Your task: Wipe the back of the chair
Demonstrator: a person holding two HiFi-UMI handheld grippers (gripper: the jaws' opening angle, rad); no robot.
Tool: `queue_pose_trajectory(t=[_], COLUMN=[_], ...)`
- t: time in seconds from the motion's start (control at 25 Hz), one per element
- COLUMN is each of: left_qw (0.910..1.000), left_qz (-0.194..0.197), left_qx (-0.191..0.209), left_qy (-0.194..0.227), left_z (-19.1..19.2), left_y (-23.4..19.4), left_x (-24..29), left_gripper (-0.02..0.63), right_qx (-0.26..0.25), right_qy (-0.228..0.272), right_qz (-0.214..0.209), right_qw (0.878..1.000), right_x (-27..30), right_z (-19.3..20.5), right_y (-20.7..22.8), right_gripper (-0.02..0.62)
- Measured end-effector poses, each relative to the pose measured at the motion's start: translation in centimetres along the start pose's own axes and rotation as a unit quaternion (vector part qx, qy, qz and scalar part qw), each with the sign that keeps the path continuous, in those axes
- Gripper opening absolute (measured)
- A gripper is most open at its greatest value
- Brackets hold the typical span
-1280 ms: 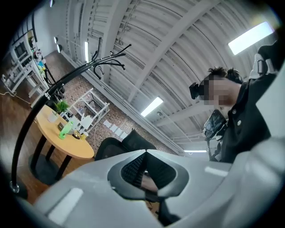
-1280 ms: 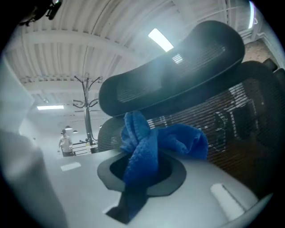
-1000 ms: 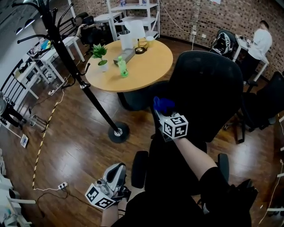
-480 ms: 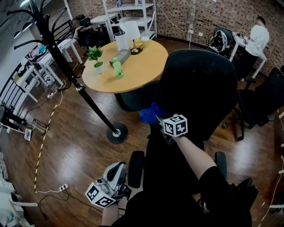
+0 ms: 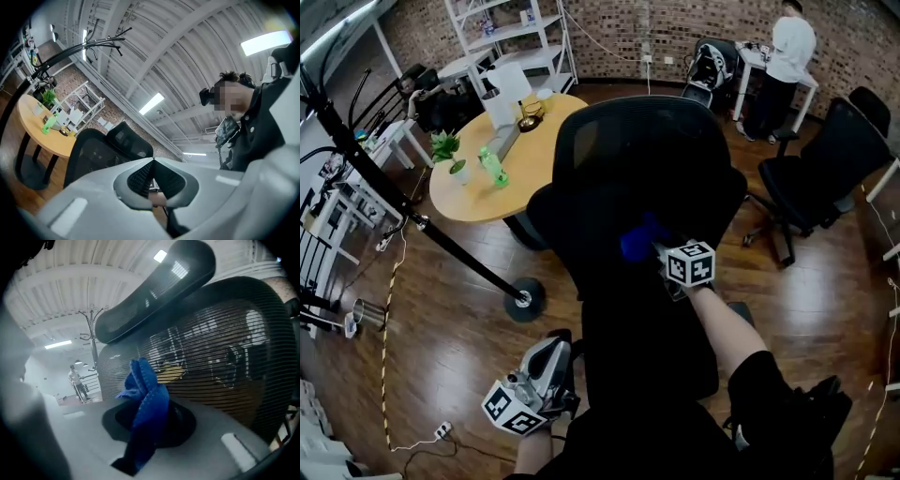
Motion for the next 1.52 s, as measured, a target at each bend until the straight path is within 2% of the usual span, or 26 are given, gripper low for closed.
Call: queue_pose_trajectory(t=[0.24, 0.4, 0.48, 0.6, 0.76, 0.88, 0.96, 1.12, 1.32, 1.52], left_qw=[0.9993, 0.9983, 0.9978, 0.9970, 0.9959, 0.9953, 0.9951, 0.9966, 0.9994, 0.9989], left_qz=[0.028, 0.043, 0.050, 0.058, 0.067, 0.074, 0.076, 0.063, 0.010, -0.044], left_qx=[-0.016, -0.023, -0.024, -0.028, -0.035, -0.037, -0.038, -0.033, -0.019, -0.008], left_qy=[-0.022, -0.032, -0.036, -0.043, -0.049, -0.050, -0.050, -0.042, -0.028, -0.012], left_z=[1.9, 2.7, 3.0, 3.3, 3.6, 3.6, 3.4, 2.5, 1.0, -0.5], left_y=[0.8, 1.5, 1.7, 1.7, 1.3, 0.8, 0.7, 1.1, 0.0, -1.4], left_x=[3.2, 4.5, 5.0, 5.6, 6.0, 6.3, 6.2, 5.0, 0.7, -3.6], left_gripper=[-0.006, -0.006, -0.006, -0.006, -0.006, -0.006, -0.006, -0.006, -0.006, -0.006], right_qx=[0.023, 0.040, 0.047, 0.061, 0.058, 0.063, 0.064, 0.063, 0.051, 0.030], right_qy=[0.021, 0.026, 0.018, 0.016, 0.059, 0.085, 0.078, 0.040, -0.016, -0.055], right_qz=[0.072, 0.142, 0.192, 0.270, 0.321, 0.343, 0.333, 0.271, 0.191, 0.098], right_qw=[0.997, 0.989, 0.980, 0.961, 0.943, 0.933, 0.937, 0.960, 0.980, 0.993], right_x=[-5.6, -10.0, -12.4, -16.4, -20.9, -22.1, -21.2, -16.0, -8.0, -1.0], right_z=[0.0, 0.0, 0.1, 0.4, 0.2, 0.5, 1.2, 2.9, 5.9, 8.3], right_y=[6.5, 10.6, 12.7, 15.4, 16.5, 15.9, 14.8, 11.4, 5.5, -1.3], right_gripper=[0.061, 0.061, 0.061, 0.061, 0.061, 0.061, 0.061, 0.061, 0.061, 0.061])
Point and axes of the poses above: the fingertips, and each gripper's own axes: x forward along the fingers, y to its right, z out of its underside, the point moved 10 cm from there along -x, backward along the fingers, and after that the axes turned 1 degree about -z, right-handed, at the moved point
